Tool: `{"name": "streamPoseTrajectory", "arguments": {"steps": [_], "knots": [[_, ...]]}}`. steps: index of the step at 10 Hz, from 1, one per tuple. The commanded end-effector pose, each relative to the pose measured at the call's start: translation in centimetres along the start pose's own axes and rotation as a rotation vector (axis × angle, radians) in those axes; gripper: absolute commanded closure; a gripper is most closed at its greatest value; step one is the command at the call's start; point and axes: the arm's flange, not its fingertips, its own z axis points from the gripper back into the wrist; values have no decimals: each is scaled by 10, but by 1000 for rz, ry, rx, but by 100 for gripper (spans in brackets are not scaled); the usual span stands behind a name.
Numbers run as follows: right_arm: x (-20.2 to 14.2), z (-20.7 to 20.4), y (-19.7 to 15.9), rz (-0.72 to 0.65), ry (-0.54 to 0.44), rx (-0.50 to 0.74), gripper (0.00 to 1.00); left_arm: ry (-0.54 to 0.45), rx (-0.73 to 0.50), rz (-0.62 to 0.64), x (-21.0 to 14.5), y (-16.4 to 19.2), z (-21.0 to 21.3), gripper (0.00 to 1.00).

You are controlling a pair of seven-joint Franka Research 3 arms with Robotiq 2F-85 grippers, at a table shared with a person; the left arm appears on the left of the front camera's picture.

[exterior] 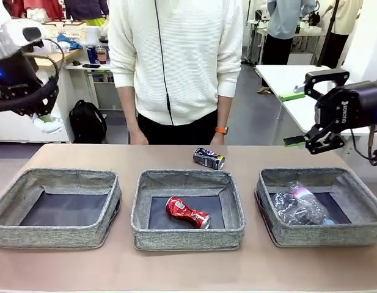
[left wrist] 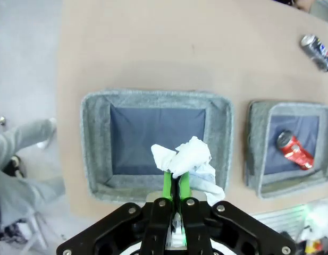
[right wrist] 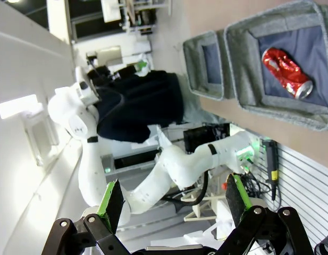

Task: Sort the waste into the appropriate baskets.
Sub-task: Pick up the waste item pointed out by the person.

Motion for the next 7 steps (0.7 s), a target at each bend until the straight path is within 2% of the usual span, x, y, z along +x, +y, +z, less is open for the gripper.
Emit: {"name": "streamPoseTrajectory", "arguments": {"steps": [1, 3, 4, 5, 6, 7], "knots": [[0, 0, 4, -21, 0, 12, 0, 6, -27, 29, 17, 5, 0, 100], [0, 0, 4, -21, 0, 12, 0, 6, -27, 29, 17, 5, 0, 100], [0, 0, 4, -21, 0, 12, 0, 4, -4, 7, 3, 2, -2, 97], [0, 0, 4, -21, 0, 12, 0, 130, -107, 116, 0, -15, -26, 97], [0, 0, 4, -21, 0, 12, 0, 150, -93, 114, 0, -58, -2, 97], [0, 0, 4, -21, 0, 12, 0, 103, -127, 65, 3, -109, 46, 97]]}}
